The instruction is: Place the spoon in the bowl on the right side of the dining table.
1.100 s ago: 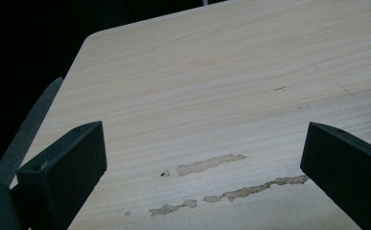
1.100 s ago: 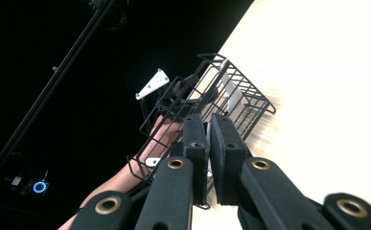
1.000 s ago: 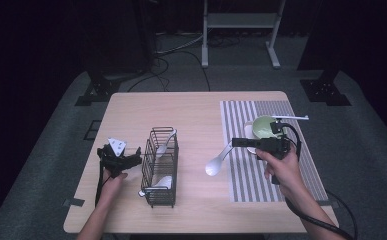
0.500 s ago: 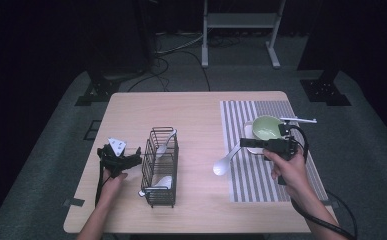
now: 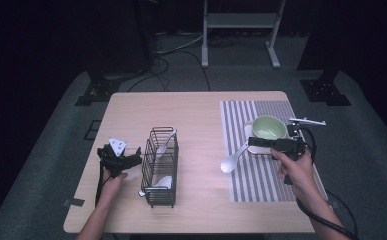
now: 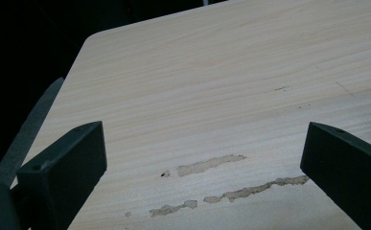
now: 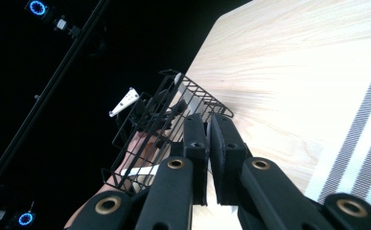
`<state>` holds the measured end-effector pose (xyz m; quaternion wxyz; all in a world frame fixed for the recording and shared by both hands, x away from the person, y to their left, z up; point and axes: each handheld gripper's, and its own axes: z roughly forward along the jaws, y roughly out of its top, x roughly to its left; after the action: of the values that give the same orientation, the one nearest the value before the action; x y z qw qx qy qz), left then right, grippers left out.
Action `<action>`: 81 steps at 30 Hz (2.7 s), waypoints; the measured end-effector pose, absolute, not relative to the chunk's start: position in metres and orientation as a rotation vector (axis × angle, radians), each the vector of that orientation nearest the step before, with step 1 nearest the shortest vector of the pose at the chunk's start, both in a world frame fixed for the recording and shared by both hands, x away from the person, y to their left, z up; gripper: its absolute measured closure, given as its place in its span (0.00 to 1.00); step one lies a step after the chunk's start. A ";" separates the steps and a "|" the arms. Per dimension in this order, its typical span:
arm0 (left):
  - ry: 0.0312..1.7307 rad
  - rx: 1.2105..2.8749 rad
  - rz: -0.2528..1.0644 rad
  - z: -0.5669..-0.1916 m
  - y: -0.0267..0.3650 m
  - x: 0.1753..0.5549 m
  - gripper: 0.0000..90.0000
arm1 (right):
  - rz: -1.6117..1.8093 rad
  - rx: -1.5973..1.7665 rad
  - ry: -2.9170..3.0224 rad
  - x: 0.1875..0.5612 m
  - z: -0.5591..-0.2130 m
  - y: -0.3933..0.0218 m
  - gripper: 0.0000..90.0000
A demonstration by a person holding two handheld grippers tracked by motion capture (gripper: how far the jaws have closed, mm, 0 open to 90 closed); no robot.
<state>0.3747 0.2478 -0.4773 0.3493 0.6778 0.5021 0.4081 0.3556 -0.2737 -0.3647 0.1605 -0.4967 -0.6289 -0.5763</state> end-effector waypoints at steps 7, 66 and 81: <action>1.302 1.756 1.056 -0.477 0.248 0.375 0.01 | -1.658 -1.449 -1.775 0.357 -0.367 -0.283 0.95; 1.301 1.757 1.062 -0.477 0.247 0.375 0.01 | -1.756 -1.637 -1.701 0.372 -0.350 -0.338 0.95; 1.302 1.757 1.061 -0.477 0.247 0.375 0.01 | -1.781 -1.686 -1.670 0.379 -0.348 -0.349 0.95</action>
<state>0.3746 0.2473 -0.4774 0.3482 0.6776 0.5021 0.4092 0.3793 -0.3493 -0.3477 0.0872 -0.5660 -0.5607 -0.5981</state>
